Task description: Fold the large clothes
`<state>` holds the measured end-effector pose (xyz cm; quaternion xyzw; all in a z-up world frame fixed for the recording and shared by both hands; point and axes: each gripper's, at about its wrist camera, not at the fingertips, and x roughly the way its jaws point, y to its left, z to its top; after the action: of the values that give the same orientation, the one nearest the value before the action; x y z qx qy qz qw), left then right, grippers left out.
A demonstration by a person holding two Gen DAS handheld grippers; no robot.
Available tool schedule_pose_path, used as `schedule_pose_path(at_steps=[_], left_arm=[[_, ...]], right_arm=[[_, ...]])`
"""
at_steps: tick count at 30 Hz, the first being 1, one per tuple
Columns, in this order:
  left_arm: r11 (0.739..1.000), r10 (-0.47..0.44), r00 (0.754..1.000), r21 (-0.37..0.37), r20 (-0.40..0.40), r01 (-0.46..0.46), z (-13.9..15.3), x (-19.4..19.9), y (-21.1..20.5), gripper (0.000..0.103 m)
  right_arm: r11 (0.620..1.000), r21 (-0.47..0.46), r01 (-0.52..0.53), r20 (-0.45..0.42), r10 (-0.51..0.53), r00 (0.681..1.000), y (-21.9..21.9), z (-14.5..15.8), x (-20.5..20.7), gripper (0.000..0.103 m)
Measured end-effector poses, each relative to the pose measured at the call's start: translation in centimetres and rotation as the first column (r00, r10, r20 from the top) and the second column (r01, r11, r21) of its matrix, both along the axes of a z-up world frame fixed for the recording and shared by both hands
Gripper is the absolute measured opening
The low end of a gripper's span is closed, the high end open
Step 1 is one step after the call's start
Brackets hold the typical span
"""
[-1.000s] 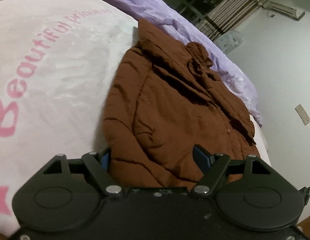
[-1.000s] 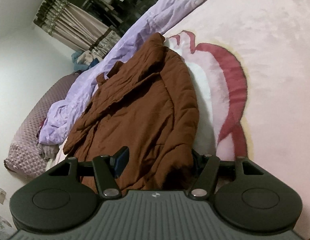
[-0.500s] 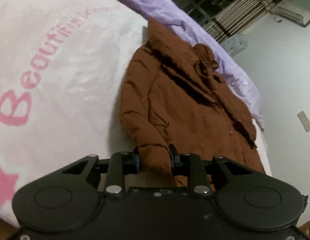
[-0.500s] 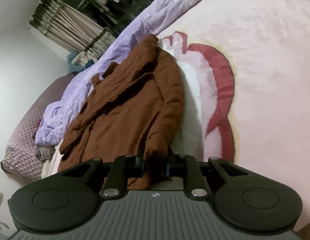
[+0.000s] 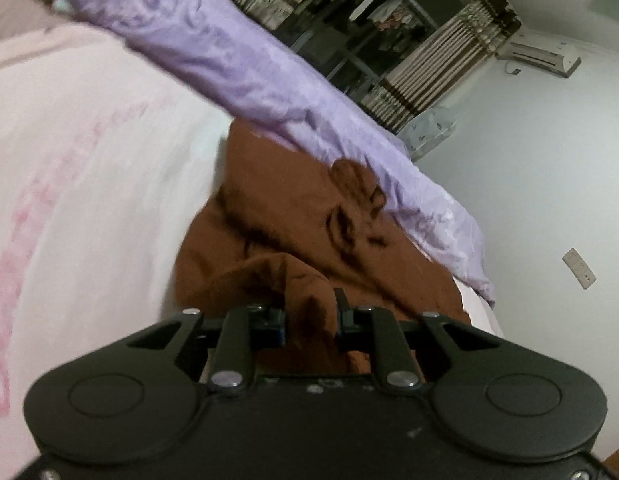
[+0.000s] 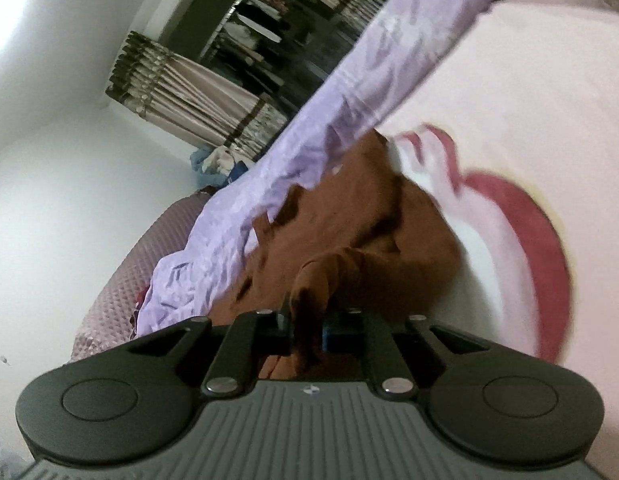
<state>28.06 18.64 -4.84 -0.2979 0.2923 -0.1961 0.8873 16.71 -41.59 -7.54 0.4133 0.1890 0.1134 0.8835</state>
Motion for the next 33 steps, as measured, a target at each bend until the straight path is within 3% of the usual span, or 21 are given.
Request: schedule_pose_path(at_steps=[6,10,11,12,14,16,17,19,22,27,33], left_arm=[[0.998,0.023,0.997,0.054,0.068,-0.027,3.8,8.9,-0.5,0.017],[0.991,0.068,0.996,0.112,0.054,-0.073,4.6,16.4,-1.4,0.02],[0.99,0.068,0.997,0.121,0.036,-0.072,4.3,18.1,-1.7,0.033],[0.989,0.069,0.998,0.13,0.011,-0.07,3.7,20.0,-1.8,0.054],[0.984,0.096,0.995,0.153,-0.039,-0.089,2.1,22.9,-1.9,0.077],[0.955,0.178,0.982,0.251,-0.064,-0.157,0.6,25.0,-2.0,0.079],[0.941,0.194,0.978,0.297,-0.074,-0.164,0.0,25.9,-2.1,0.079],[0.927,0.214,0.973,0.332,-0.089,-0.173,-1.0,26.3,-1.6,0.079],[0.939,0.182,0.981,0.309,-0.074,-0.151,-1.4,25.2,-0.7,0.079],[0.949,0.138,0.99,0.288,-0.021,-0.126,-0.8,23.6,-1.0,0.081],[0.947,0.128,0.991,0.303,-0.046,-0.108,-1.0,24.1,-3.7,0.081]], right_arm=[[0.999,-0.042,0.026,0.038,-0.024,0.999,-1.2,5.1,8.2,0.011],[0.995,-0.064,0.073,0.026,-0.071,0.997,-1.9,7.1,15.2,0.012],[0.994,-0.066,0.084,0.016,-0.083,0.996,-2.1,7.1,16.8,0.014],[0.993,-0.064,0.094,0.002,-0.094,0.996,-2.3,6.8,18.8,0.022],[0.992,-0.04,0.121,-0.036,-0.123,0.992,-2.8,5.3,21.9,0.034],[0.983,-0.021,0.18,-0.091,-0.182,0.979,-3.4,3.3,24.1,0.047],[0.977,-0.028,0.212,-0.115,-0.214,0.97,-3.6,2.5,24.7,0.048],[0.968,-0.046,0.245,-0.16,-0.249,0.955,-3.9,1.0,25.4,0.048],[0.974,-0.04,0.225,-0.133,-0.228,0.964,-4.2,0.2,24.3,0.055],[0.969,-0.142,0.202,-0.046,-0.21,0.977,-4.1,1.8,22.6,0.068],[0.957,-0.25,0.147,-0.066,-0.168,0.984,-2.1,3.0,23.9,0.07]])
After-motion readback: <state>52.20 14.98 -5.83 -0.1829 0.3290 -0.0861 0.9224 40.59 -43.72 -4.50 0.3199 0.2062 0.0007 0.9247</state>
